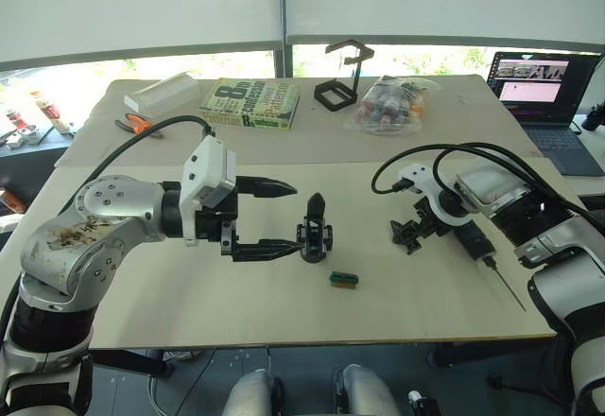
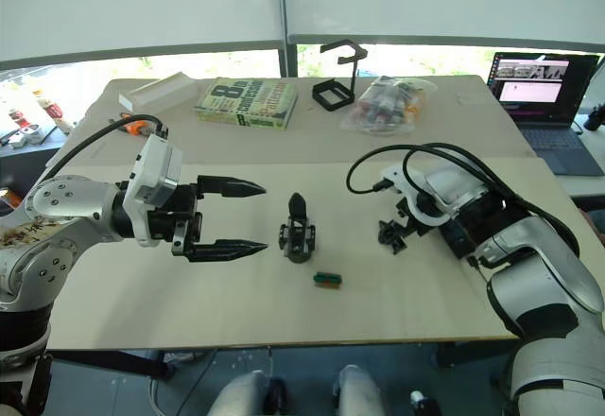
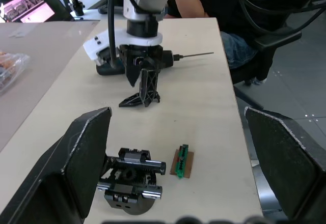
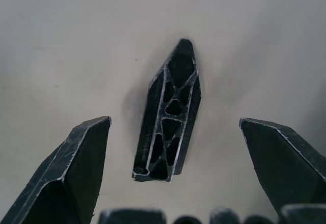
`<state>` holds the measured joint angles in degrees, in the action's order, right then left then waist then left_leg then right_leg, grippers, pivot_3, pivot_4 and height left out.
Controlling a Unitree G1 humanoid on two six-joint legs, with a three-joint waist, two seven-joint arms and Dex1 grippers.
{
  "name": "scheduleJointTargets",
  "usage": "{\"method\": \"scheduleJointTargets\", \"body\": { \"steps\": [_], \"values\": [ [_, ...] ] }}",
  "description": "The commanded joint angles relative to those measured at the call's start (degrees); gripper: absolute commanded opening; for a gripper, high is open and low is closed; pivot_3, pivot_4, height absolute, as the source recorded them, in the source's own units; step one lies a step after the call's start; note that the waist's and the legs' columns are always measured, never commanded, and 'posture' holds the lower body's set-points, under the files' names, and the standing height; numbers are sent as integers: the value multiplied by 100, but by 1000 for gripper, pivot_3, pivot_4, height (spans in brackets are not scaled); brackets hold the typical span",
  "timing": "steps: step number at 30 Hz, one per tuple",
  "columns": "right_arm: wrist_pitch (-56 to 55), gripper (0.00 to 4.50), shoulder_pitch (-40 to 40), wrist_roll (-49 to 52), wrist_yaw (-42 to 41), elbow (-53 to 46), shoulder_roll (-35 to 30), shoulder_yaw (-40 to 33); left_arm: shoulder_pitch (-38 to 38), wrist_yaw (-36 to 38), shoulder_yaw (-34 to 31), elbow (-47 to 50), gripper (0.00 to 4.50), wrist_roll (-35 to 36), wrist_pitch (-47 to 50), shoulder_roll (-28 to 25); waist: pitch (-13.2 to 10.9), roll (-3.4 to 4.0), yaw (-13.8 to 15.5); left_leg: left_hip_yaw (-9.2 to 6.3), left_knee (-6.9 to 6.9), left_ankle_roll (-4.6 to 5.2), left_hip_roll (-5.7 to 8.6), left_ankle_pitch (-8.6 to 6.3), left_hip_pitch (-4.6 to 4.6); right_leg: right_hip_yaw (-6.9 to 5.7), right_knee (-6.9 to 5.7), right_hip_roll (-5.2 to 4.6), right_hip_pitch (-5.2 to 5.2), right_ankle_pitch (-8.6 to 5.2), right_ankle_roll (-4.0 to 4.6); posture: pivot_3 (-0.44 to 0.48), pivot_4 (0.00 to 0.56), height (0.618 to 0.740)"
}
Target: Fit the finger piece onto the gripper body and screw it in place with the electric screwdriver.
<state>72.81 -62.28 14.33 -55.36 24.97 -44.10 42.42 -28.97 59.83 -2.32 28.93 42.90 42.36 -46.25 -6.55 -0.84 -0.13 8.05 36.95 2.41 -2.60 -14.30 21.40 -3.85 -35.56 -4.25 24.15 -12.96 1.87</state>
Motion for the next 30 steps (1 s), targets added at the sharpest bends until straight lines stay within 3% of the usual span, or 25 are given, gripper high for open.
{"method": "scheduleJointTargets", "body": {
  "steps": [1, 9, 17, 19, 22, 24, 27, 30],
  "values": [
    [-370, 3767, 8, -315, -397, -38, -161, 132, -114, -49, -48, 97, 4500, 24, -98, -12, 0, 0, -12, 0, 0, 0, 0, 0, 0, 1, -3, 0, 1, 0, 0, 0, 150, 740],
    [-398, 3767, 86, -622, -493, 137, -4, 8, -154, -31, -27, 64, 4500, 28, -101, -15, 0, 0, -19, 0, 0, -16, 0, 9, -4, 1, -11, 0, 1, -1, 0, 0, 150, 740],
    [-929, 1251, 379, -873, -738, -136, -264, -173, -169, -18, 52, 19, 4500, -9, -119, 4, 0, 0, -16, -1, 0, -28, 0, 16, -5, 2, -11, 0, -1, -1, -1, 0, 150, 740],
    [-1250, 1126, 483, -938, -806, -233, -386, -332, -133, -43, 53, 16, 4500, 3, -98, 9, 0, 0, -12, -2, 0, -28, 0, 17, -4, 2, -11, 0, -1, -2, -2, 0, 150, 740],
    [-2492, 1126, 706, -655, -820, -737, -508, -1310, -7, -360, 2, -86, 4500, 35, 13, 193, -1, -1, -3, -1, 0, -28, 1, 16, -4, 4, -11, -1, -2, -26, -44, 0, 150, 740],
    [-2408, 1126, 748, -380, -729, -1050, -426, -1958, 40, -696, -72, -176, 4500, 81, 106, 408, -4, 4, -4, 0, -1, -28, 2, 16, -5, 11, -13, -3, 0, -28, -47, 0, 150, 740],
    [-2892, 1126, 1167, 178, -207, -2058, -52, -3252, 47, -1627, -302, -242, 4500, 486, 379, 1163, -5, 3, -10, -2, -2, -35, -4, 20, -8, 14, -20, -1, -1, -27, -47, 0, 150, 740],
    [-3348, 1126, 1573, 347, 183, -2877, 258, -3931, -164, -2830, -525, -450, 4500, 720, 525, 2109, -5, 1, 28, -11, -6, -44, -13, 25, -11, 13, -19, -4, -12, -26, -45, 0, 150, 740]
  ]
}}
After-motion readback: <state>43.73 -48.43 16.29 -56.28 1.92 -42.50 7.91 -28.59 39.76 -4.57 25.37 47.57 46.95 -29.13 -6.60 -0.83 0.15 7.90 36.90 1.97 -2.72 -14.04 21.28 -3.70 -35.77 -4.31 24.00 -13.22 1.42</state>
